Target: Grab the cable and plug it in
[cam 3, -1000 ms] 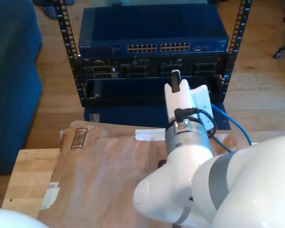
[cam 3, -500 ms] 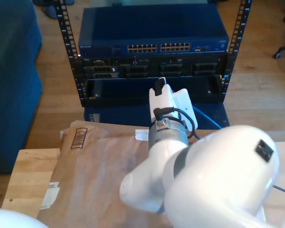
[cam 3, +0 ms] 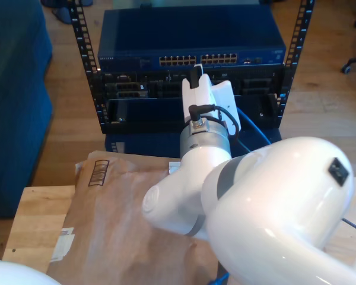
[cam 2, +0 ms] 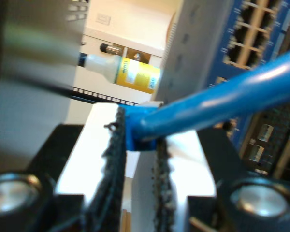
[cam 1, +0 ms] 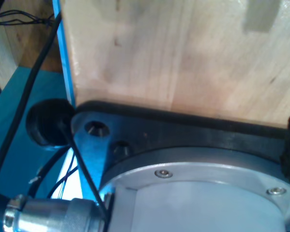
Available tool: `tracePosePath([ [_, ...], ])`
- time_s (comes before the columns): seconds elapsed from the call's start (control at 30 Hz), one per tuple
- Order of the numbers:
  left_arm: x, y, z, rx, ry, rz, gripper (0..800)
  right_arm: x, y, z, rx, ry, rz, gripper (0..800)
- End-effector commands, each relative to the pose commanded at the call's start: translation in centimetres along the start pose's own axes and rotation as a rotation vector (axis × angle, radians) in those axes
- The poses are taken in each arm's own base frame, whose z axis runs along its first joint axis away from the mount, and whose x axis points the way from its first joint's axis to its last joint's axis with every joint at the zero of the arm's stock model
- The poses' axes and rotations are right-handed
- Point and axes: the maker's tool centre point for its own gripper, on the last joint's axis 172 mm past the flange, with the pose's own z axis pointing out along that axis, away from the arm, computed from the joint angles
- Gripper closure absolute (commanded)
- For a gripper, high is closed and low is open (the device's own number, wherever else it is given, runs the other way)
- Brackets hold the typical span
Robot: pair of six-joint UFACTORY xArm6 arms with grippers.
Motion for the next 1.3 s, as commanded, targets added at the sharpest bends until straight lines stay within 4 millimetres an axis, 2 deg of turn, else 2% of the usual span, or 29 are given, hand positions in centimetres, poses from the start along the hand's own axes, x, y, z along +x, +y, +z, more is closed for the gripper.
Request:
tracePosePath([
  [0.1, -0.1, 0.0, 0.1, 0.000, -0.002, 0.000, 0, 0.1, 1.5, -0.9, -0.020, -0.008, -0.040, 800],
  [0.17, 0.0, 0.0, 0.0, 0.000, -0.002, 0.000, 0, 1.1, 1.5, -1.5, -0.027, -0.008, -0.037, 800],
  [0.2, 0.0, 0.0, 0.0, 0.000, -0.002, 0.000, 0, 1.6, 2.7, -1.9, -0.052, -0.011, -0.050, 800],
  [0.27, 0.0, 0.0, 0.0, 0.000, -0.002, 0.000, 0, 1.2, 4.4, -2.5, -0.097, -0.053, -0.063, 800],
  [0.37, 0.0, 0.0, 0.0, 0.000, -0.002, 0.000, 0, 1.0, 5.3, -2.8, -0.113, -0.059, -0.073, 800],
  [0.43, 0.0, 0.0, 0.0, 0.000, -0.002, 0.002, 0, 0.9, 4.7, -2.5, -0.100, -0.051, -0.069, 800],
  [0.6, 0.0, 0.0, 0.0, 0.000, 0.000, 0.000, 0, 1.0, 5.5, -2.6, -0.108, -0.045, -0.079, 800],
  [0.73, -0.1, 0.0, 0.1, 0.000, -0.002, 0.000, 0, 1.4, 4.9, -2.5, -0.091, -0.023, -0.058, 800],
  [0.83, 0.0, 0.0, 0.0, 0.000, 0.000, 0.000, 0, 0.5, 5.4, -1.8, -0.093, -0.020, 0.003, 800],
  [1.0, 0.0, 0.0, 0.0, 0.000, -0.002, 0.000, 0, 0.0, 4.6, -1.1, -0.071, -0.008, 0.021, 800],
  [1.07, 0.0, 0.0, 0.0, 0.000, -0.002, 0.000, 0, 0.7, 4.5, -0.5, -0.069, 0.008, 0.021, 800],
  [1.17, 0.0, 0.0, 0.0, 0.000, -0.002, 0.000, 0, 0.9, 4.6, -0.6, -0.069, 0.014, 0.020, 800],
  [1.3, 0.0, 0.0, 0.0, 0.000, -0.002, 0.000, 0, 1.6, 3.1, -0.1, -0.040, 0.042, 0.049, 800],
])
